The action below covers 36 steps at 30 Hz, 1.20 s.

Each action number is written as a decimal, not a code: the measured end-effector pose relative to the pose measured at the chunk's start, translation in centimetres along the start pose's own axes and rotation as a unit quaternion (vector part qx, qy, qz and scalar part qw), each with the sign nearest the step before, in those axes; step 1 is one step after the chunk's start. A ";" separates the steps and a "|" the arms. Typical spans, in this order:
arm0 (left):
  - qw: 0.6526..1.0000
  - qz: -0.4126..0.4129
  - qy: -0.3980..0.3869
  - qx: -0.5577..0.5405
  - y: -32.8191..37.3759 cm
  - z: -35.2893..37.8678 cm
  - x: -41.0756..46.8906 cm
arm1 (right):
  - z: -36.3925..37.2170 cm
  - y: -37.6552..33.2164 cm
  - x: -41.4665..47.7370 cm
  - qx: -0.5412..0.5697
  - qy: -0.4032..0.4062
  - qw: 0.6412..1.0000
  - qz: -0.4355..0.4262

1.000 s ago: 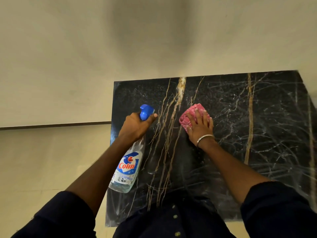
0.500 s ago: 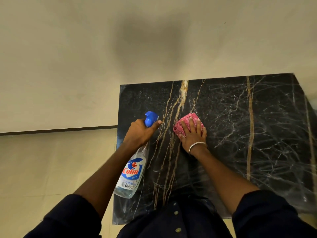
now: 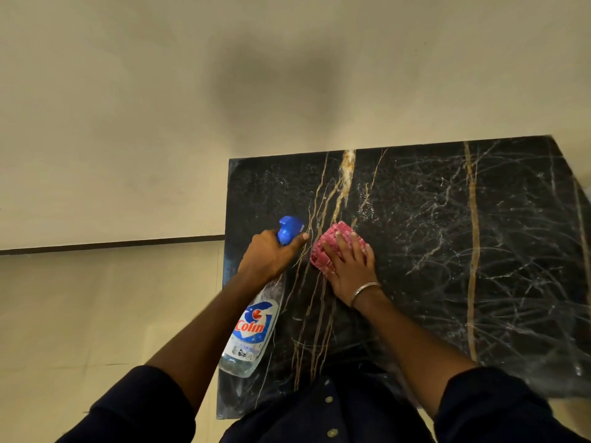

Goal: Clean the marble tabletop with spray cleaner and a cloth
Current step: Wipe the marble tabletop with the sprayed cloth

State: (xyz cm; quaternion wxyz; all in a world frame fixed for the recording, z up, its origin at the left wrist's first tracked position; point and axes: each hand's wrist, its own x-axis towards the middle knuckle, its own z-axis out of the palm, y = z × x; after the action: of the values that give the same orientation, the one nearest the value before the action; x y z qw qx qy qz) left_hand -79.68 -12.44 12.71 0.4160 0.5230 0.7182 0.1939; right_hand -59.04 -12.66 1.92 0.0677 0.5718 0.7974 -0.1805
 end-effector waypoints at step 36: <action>0.998 0.019 0.026 -0.054 -4.6 -2.4 -4.0 | 4.0 -5.2 -3.9 -0.028 0.070 0.997 -0.012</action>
State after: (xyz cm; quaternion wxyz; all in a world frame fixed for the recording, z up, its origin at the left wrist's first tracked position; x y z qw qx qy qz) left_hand -83.92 -17.47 12.39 0.4210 0.5087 0.7069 0.2536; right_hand -62.96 -19.05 0.60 0.0249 0.5713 0.8117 -0.1186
